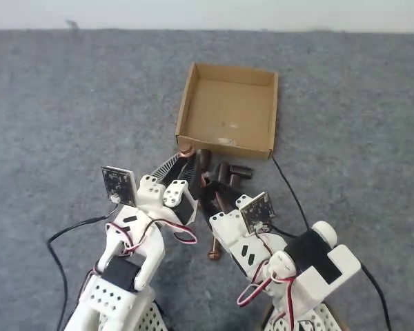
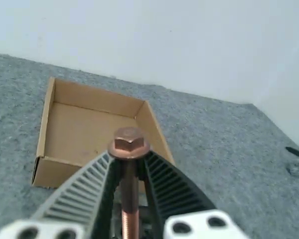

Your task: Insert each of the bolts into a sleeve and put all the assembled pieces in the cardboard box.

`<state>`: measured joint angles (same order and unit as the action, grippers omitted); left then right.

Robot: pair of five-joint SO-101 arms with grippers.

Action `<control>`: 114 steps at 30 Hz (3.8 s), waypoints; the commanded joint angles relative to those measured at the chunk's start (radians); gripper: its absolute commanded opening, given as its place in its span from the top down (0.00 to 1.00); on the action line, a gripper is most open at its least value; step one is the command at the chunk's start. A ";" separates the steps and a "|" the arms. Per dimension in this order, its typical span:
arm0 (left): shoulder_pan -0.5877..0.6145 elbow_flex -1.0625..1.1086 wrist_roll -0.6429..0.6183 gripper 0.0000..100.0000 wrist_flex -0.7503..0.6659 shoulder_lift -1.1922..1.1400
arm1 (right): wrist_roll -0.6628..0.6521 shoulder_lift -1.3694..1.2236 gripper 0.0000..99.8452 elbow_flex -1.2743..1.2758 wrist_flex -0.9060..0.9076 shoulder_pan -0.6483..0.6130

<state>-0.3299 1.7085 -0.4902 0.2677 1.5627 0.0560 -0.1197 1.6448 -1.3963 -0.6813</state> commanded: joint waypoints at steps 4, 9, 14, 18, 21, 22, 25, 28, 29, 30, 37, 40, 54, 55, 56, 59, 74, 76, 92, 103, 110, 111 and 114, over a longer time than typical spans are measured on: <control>0.005 -0.016 -0.005 0.99 -0.086 0.018 | -0.064 0.005 0.99 0.021 0.002 -0.010; -0.002 -0.024 -0.006 0.99 -0.137 -0.061 | -0.064 0.005 0.99 0.021 0.002 -0.010; -0.046 -0.025 -0.006 0.99 -0.180 -0.193 | -0.069 0.005 0.99 0.021 0.002 -0.005; -0.032 -0.033 0.008 0.99 -0.265 -0.278 | -0.069 0.005 0.99 0.021 0.002 -0.005; -0.008 -0.045 0.025 0.99 -0.305 -0.339 | -0.069 0.005 0.99 0.021 0.002 -0.005; -0.008 -0.051 0.025 0.99 -0.307 -0.358 | -0.069 0.005 0.99 0.021 0.002 -0.005; -0.012 -0.059 0.025 0.99 -0.315 -0.396 | -0.069 0.005 0.99 0.021 0.002 -0.005; -0.009 -0.062 0.026 0.99 -0.328 -0.397 | -0.069 0.005 0.99 0.021 0.002 -0.005; -0.012 -0.061 0.026 0.99 -0.327 -0.397 | -0.071 0.005 0.99 0.021 0.002 -0.005; -0.014 -0.058 0.026 0.99 -0.325 -0.404 | -0.071 0.005 0.99 0.021 0.002 -0.005; -0.038 -0.050 0.029 0.99 -0.222 -0.397 | -0.071 0.005 0.99 0.021 0.002 0.002; -0.051 -0.051 0.032 0.99 -0.155 -0.397 | -0.071 0.007 0.99 0.021 0.002 0.021; -0.060 -0.028 0.095 0.81 -0.123 -0.404 | -0.071 0.007 0.99 0.023 -0.002 0.024; -0.060 -0.028 0.095 0.76 -0.104 -0.404 | -0.071 0.007 0.99 0.023 -0.002 0.024; -0.060 -0.028 0.095 0.73 -0.091 -0.404 | -0.071 0.007 0.99 0.023 -0.002 0.024; -0.060 -0.028 0.095 0.69 -0.072 -0.400 | -0.071 0.007 0.99 0.023 -0.002 0.024; 0.040 -0.074 0.095 0.69 -0.074 -0.396 | -0.071 0.007 0.99 0.014 0.001 0.053; 0.078 -0.090 0.095 0.69 -0.074 -0.396 | -0.071 0.007 0.99 0.014 0.001 0.053; 0.253 -0.076 0.095 0.75 -0.071 -0.397 | -0.071 0.007 0.99 0.012 0.002 0.056; 0.423 -0.027 0.130 0.99 -0.063 -0.399 | -0.071 0.007 0.99 0.003 0.002 0.093; 0.445 -0.027 0.158 0.99 -0.015 -0.396 | -0.071 0.018 0.99 0.000 -0.008 0.154; 0.445 -0.027 0.158 0.99 -0.015 -0.396 | -0.071 0.018 0.99 -0.009 -0.008 0.171; 0.445 -0.027 0.158 0.99 -0.015 -0.396 | -0.071 0.025 0.99 -0.017 -0.007 0.189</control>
<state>0.1089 1.6916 -0.3399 0.2478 1.1638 0.0069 -0.1212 1.6433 -1.3947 -0.5186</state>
